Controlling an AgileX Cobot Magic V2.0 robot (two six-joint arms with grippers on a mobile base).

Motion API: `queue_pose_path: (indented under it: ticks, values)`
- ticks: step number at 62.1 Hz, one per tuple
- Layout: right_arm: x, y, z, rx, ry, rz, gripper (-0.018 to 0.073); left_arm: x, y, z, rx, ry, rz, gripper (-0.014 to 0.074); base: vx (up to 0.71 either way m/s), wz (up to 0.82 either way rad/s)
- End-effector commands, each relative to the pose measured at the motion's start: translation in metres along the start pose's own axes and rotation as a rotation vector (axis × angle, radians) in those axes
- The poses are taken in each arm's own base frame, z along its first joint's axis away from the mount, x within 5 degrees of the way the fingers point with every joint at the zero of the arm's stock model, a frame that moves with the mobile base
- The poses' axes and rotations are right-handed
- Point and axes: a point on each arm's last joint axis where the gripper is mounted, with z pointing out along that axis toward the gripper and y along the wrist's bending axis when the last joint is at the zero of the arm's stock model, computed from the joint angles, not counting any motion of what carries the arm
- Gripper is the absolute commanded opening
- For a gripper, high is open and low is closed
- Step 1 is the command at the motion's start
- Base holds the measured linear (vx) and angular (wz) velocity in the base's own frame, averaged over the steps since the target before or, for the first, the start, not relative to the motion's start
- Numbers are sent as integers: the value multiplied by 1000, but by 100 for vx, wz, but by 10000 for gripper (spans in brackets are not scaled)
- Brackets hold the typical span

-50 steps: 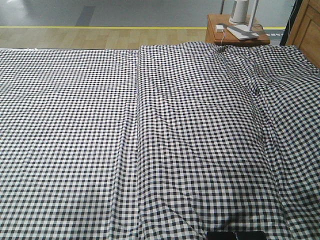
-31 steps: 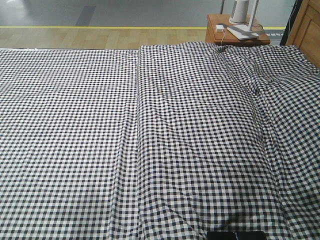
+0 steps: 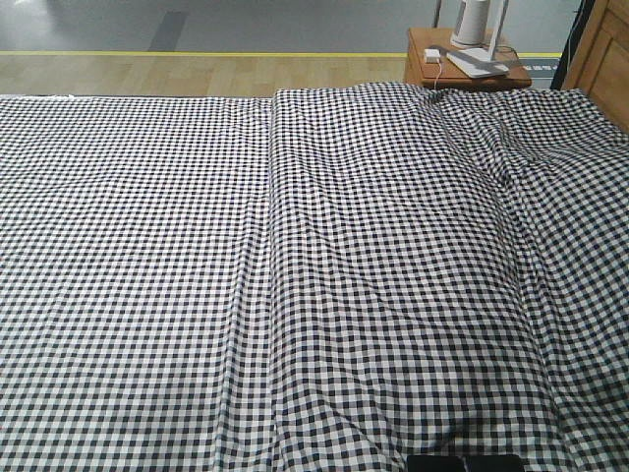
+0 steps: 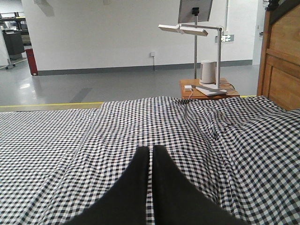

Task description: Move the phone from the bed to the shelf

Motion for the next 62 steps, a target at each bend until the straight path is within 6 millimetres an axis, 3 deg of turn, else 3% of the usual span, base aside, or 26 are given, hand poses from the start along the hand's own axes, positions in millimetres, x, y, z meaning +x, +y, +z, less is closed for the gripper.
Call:
queue_pose_path:
  ticks: [1,20,32,44,62]
  values:
    - [-6,0,-1,-3,-82,-26,-6,-14,2,-3,-10,-107,-14,1,0,0]
    - [-7,0,-1,-3,-91,-25,-6,-14,2,-3,-10,-107,-14,1,0,0]
    - [-25,2,-5,-15,-292,-23,-6,-14,2,-3,-10,-107,-14,1,0,0]
    - [-63,4,-18,-28,-549,-26,-6,-14,2,-3,-10,-107,-14,1,0,0]
    - [-154,9,-49,-9,-699,-91,-6,-14,2,-3,-10,-107,-14,1,0,0]
